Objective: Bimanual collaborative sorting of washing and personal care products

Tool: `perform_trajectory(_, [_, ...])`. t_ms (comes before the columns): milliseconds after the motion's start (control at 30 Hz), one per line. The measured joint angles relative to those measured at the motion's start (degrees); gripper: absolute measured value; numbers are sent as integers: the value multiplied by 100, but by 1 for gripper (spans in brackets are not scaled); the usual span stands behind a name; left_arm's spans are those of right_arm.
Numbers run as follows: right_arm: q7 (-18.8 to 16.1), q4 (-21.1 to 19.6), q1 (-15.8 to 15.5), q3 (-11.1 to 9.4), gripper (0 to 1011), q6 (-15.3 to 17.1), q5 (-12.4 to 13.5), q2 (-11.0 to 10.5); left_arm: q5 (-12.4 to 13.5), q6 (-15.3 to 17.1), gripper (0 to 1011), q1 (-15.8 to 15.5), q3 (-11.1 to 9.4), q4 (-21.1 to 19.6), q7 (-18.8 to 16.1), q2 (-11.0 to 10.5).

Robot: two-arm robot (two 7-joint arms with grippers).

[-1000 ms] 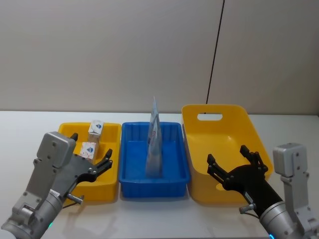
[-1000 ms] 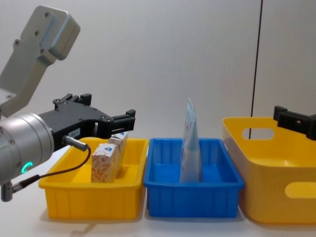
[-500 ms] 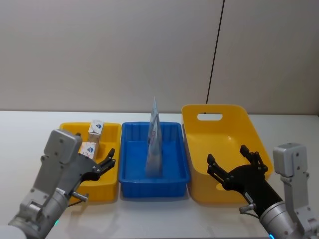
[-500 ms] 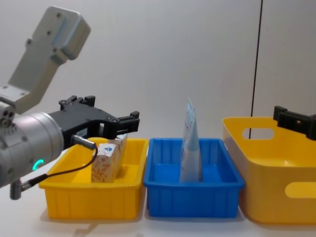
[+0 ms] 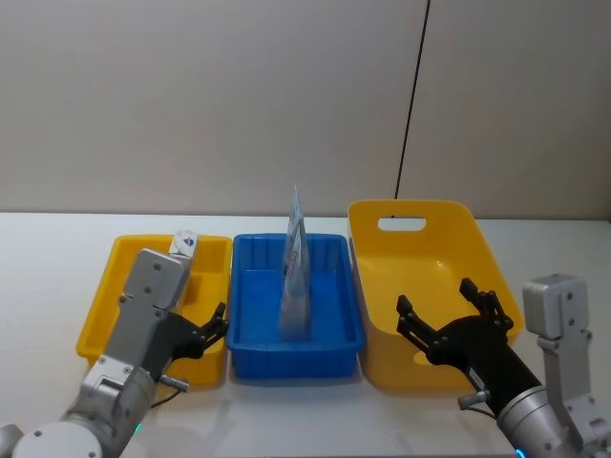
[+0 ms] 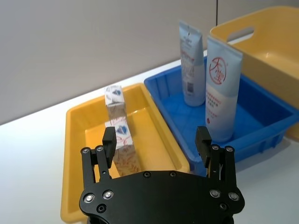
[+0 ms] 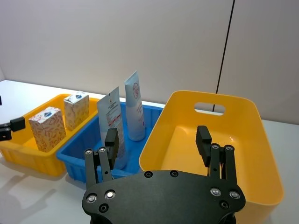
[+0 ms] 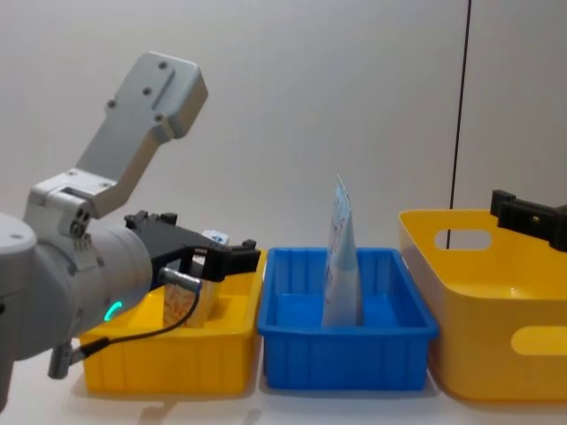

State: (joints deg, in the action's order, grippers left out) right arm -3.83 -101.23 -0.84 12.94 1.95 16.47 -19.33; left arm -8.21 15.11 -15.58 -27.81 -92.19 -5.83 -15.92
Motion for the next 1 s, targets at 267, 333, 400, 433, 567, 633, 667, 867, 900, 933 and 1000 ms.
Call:
perform_trajectory(267, [0, 0, 0, 0, 1000, 0, 0, 0, 151, 457, 1001, 13, -7, 5, -234, 85])
perform_trajectory(333, [0, 0, 0, 0, 1000, 0, 0, 0, 185, 521, 1001, 28, 4, -4, -275, 86])
perform_trajectory(400, [0, 0, 0, 0, 1000, 0, 0, 0, 205, 550, 1001, 42, 17, -11, -297, 85])
perform_trajectory(433, [0, 0, 0, 0, 1000, 0, 0, 0, 211, 562, 1001, 48, 24, -14, -309, 85])
perform_trajectory(567, [0, 0, 0, 0, 1000, 0, 0, 0, 247, 597, 1001, 80, 64, -21, -359, 83])
perform_trajectory(633, [0, 0, 0, 0, 1000, 0, 0, 0, 260, 596, 1001, 99, 101, -21, -383, 83])
perform_trajectory(667, [0, 0, 0, 0, 1000, 0, 0, 0, 261, 589, 1001, 101, 115, -16, -387, 83])
perform_trajectory(867, [0, 0, 0, 0, 1000, 0, 0, 0, 235, 493, 1001, 62, 201, 100, -355, 118])
perform_trajectory(900, [0, 0, 0, 0, 1000, 0, 0, 0, 227, 483, 1001, 45, 214, 125, -341, 127])
perform_trajectory(933, [0, 0, 0, 0, 1000, 0, 0, 0, 215, 473, 1002, 31, 224, 146, -328, 135])
perform_trajectory(1000, [0, 0, 0, 0, 1000, 0, 0, 0, 173, 447, 1001, -19, 253, 212, -272, 163])
